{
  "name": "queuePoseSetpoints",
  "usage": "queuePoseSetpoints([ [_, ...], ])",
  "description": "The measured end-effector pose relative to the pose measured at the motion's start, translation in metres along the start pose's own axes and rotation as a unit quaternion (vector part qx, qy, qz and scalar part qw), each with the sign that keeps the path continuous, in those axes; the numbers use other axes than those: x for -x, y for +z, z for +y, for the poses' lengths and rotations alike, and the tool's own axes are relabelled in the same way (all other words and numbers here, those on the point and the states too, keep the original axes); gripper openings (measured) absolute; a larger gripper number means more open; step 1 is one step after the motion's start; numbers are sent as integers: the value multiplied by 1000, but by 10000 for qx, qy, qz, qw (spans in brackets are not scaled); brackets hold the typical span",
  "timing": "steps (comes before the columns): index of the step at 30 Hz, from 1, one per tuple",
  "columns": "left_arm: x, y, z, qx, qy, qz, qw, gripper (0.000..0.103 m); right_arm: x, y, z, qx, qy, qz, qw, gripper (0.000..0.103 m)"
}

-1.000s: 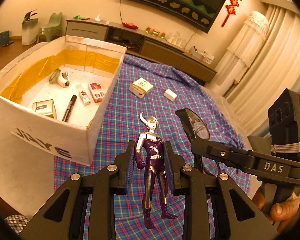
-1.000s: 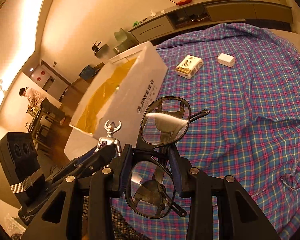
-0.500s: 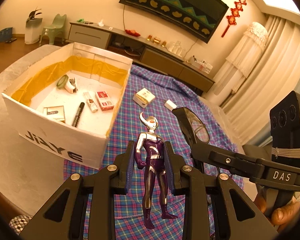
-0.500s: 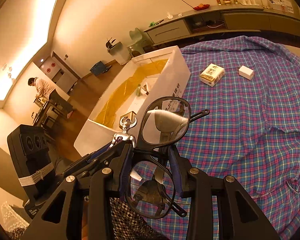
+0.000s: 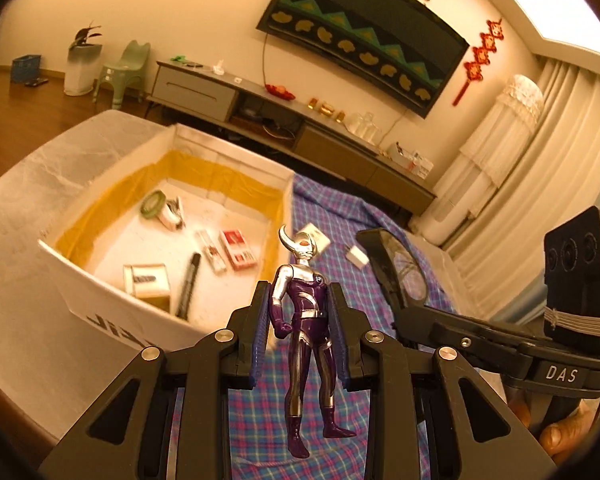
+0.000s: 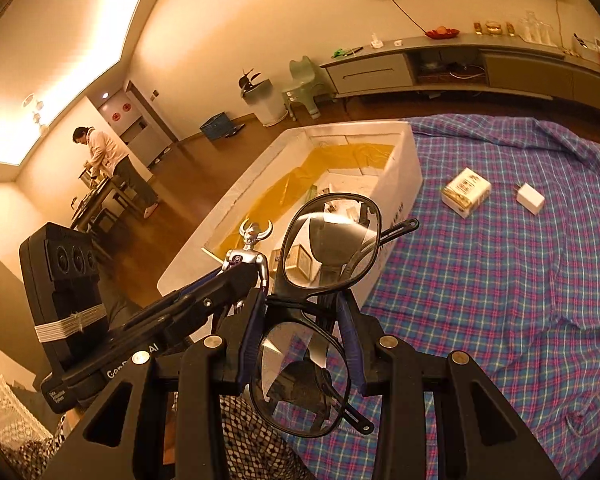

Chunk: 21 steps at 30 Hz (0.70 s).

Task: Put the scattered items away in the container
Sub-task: 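Carry the figurine and glasses over the cardboard box with both tools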

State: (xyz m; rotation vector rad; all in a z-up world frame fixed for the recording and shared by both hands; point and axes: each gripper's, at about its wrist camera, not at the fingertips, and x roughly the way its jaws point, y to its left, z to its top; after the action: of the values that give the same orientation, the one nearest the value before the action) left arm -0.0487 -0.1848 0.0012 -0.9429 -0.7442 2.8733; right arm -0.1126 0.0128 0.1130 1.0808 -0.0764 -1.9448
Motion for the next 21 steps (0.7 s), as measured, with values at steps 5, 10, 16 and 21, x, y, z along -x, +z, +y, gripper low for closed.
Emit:
queuePoseSetpoints([
  [5, -4, 22, 12, 55, 81, -126, 9999, 28, -7, 17, 9, 162, 5, 8, 9999, 39],
  [10, -8, 40, 22, 45, 152, -194, 9997, 28, -15, 35, 15, 285, -9, 34, 9996, 39],
  [16, -19, 60, 39, 111, 263, -247, 9993, 28, -29, 64, 23, 486, -120, 3, 9987, 39],
  [21, -30, 78, 53, 109, 379, -243, 9989, 28, -49, 84, 25, 613, -208, 43, 9979, 39],
])
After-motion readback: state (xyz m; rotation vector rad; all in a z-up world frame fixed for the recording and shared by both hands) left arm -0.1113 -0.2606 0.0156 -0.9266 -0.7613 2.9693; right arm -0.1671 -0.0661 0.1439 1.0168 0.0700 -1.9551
